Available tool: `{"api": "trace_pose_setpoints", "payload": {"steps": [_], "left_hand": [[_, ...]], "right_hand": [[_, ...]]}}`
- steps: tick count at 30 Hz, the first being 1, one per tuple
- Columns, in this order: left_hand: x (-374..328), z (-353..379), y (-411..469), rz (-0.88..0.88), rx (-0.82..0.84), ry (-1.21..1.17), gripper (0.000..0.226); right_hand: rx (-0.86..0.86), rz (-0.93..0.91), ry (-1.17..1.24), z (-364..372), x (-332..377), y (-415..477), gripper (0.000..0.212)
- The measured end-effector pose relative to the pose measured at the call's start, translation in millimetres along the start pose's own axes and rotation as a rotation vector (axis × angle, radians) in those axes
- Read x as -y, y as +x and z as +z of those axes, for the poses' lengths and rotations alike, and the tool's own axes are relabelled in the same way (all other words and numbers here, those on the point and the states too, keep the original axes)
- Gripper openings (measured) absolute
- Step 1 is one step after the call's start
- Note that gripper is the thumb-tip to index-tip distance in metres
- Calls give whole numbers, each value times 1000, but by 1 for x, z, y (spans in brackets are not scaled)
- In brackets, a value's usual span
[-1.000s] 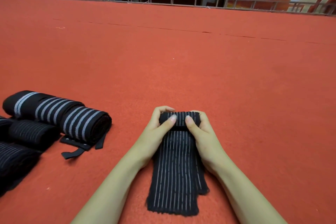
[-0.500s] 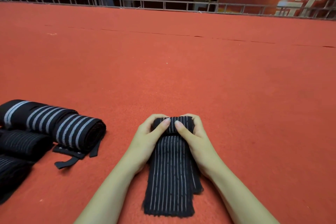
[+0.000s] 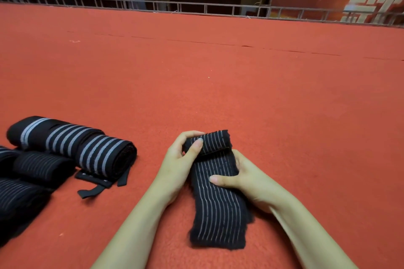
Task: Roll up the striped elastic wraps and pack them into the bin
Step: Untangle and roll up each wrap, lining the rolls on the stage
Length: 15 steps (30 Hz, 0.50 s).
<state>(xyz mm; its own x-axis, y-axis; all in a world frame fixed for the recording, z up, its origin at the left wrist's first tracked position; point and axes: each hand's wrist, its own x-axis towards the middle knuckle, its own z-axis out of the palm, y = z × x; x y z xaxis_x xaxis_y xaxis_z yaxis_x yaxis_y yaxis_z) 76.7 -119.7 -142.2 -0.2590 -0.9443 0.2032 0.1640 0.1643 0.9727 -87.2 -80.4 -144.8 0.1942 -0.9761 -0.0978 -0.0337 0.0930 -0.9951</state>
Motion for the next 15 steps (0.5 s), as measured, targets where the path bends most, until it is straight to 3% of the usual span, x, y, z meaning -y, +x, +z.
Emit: {"api": "trace_pose_setpoints", "payload": {"steps": [4,9,15], "left_hand": [[0,-4,1,34,57,16,19],[3,-7,3,61,112,83,21],[0,3,-3,-204,182,-94,48]], "right_hand": [[51,-58,159,0,3,1,49],[-121,-25,277,9,7,9,54],[-251,-20,169,9,4,6,32]]}}
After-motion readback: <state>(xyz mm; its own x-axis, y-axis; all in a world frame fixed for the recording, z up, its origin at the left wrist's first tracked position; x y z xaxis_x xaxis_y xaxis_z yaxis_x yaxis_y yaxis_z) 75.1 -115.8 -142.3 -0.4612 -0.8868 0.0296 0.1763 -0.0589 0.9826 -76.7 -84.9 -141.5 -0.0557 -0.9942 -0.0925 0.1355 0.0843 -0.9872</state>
